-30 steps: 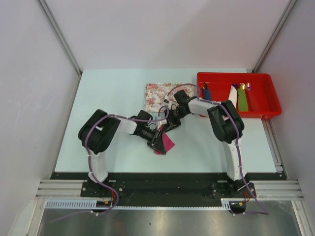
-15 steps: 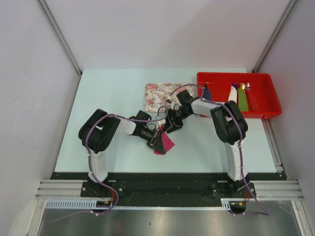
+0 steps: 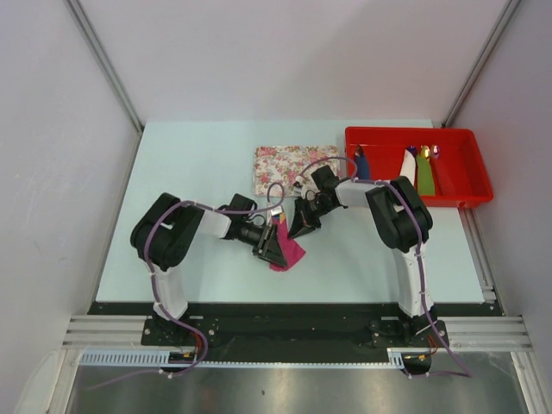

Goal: Place the utensils on the paper napkin and roll it up

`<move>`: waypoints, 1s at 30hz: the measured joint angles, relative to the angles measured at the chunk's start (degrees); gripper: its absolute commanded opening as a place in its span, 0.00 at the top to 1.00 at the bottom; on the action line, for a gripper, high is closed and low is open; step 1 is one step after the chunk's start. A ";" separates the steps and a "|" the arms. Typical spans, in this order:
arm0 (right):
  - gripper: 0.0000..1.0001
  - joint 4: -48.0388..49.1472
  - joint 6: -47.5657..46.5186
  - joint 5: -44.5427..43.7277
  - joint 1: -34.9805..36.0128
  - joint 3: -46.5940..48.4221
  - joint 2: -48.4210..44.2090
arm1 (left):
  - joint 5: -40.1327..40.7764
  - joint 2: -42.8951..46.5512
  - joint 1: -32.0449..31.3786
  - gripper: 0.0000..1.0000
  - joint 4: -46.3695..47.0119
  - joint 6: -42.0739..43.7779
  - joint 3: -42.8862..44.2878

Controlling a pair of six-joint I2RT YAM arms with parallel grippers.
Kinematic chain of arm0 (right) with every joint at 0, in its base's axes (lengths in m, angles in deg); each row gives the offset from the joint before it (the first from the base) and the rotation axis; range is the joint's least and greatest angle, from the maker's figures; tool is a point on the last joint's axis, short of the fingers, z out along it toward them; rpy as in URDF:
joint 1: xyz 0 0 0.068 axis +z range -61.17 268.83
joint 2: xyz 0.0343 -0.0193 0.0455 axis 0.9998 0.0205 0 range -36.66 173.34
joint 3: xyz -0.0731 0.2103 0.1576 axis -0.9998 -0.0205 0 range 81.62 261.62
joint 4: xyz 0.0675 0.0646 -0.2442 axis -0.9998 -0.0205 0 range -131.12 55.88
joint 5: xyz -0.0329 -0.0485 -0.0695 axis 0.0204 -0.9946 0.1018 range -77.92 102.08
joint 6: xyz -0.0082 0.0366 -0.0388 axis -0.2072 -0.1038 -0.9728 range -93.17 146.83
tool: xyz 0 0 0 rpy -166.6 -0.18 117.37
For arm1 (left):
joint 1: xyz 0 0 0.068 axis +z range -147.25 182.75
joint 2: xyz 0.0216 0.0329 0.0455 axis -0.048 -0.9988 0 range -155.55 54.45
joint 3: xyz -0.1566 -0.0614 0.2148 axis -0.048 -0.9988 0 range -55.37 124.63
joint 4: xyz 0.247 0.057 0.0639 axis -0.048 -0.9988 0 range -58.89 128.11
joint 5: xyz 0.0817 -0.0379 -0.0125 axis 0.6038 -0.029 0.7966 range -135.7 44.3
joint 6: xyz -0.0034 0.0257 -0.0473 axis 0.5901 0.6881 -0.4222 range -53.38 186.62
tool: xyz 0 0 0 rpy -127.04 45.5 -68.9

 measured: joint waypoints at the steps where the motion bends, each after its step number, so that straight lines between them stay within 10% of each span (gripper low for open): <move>1: 1.00 0.02 0.00 0.04 0.00 0.00 0.02 | -0.22 1.05 0.63 0.55 0.98 -0.92 -0.83; 9: 1.00 -0.02 -0.02 -0.17 -0.02 0.00 0.02 | 0.94 11.10 2.71 0.58 10.49 -7.45 -4.85; 19: 1.00 -0.17 0.02 -0.35 -0.02 0.11 0.02 | 3.30 1.18 2.16 0.77 15.52 -14.32 -6.21; 26: 0.54 -0.20 2.05 0.66 -0.26 0.55 -0.11 | 1.64 -1.79 2.49 0.83 16.17 -16.22 -5.03; 30: 0.51 0.59 3.48 1.07 -0.26 0.72 -0.96 | 1.44 -2.03 2.49 0.83 16.00 -16.28 -4.81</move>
